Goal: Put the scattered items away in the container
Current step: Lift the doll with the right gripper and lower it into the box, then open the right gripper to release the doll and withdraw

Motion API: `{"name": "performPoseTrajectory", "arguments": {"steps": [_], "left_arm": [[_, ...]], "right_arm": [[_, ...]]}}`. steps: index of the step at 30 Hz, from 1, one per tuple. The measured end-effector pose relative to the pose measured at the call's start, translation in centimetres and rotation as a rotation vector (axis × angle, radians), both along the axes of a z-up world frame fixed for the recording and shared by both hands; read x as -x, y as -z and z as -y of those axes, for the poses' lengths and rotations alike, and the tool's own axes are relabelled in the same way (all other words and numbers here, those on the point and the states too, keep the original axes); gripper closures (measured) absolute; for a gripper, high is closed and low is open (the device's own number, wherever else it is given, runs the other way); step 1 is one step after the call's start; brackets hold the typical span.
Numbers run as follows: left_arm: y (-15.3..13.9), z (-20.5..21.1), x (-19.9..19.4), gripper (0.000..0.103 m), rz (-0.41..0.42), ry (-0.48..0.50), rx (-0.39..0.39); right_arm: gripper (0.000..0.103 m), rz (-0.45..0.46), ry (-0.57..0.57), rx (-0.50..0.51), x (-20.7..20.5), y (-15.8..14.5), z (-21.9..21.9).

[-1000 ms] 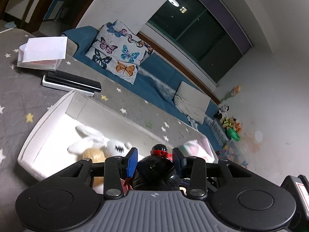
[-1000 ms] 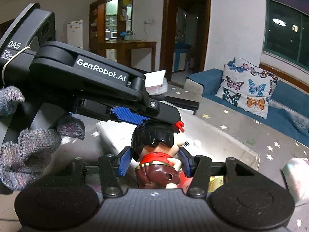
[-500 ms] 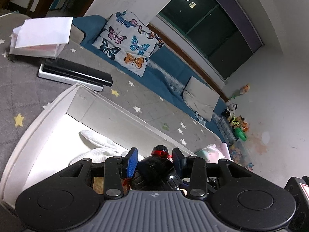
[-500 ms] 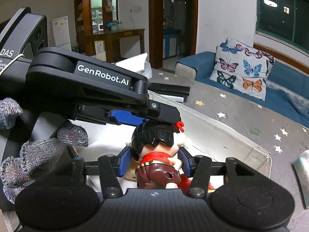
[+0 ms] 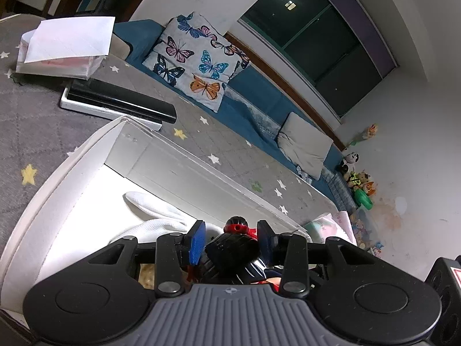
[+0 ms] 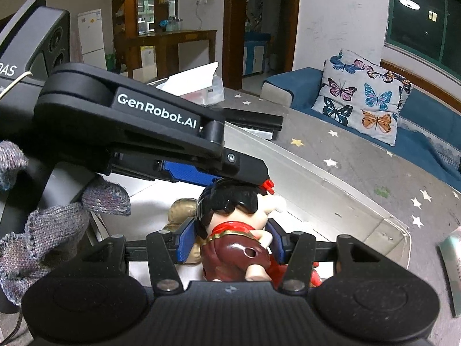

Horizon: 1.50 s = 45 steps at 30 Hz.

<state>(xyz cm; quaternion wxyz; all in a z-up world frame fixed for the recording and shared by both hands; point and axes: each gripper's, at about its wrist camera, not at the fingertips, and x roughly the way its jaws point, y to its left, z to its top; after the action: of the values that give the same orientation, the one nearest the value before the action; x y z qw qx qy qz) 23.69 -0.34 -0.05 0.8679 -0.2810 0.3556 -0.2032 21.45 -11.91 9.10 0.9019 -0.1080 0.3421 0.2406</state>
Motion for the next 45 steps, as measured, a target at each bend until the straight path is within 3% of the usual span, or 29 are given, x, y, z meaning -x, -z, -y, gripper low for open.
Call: {"name": "performPoseTrajectory", "arguments": {"steps": [14,25,41,45], "left_arm": [[-0.7,-0.2,1.0,0.061,0.042,-0.002,0.001],[-1.1,-0.1,2.1,0.061,0.043,-0.015,-0.053],[-3.5,0.2,7.9,0.061,0.107,-0.068,-0.238],[-3.9,0.4,9.5,0.061,0.122,-0.074,-0.284]], "right_arm": [[0.049,-0.017,-0.014,0.006,0.3,0.0,-0.1],[0.046,-0.029,-0.008,-0.014,0.7,-0.3,0.5],[0.041,0.032,0.041,-0.07,4.9,-2.2,1.8],[0.033,0.054,0.051,-0.083,6.4,-2.8,2.1]]}}
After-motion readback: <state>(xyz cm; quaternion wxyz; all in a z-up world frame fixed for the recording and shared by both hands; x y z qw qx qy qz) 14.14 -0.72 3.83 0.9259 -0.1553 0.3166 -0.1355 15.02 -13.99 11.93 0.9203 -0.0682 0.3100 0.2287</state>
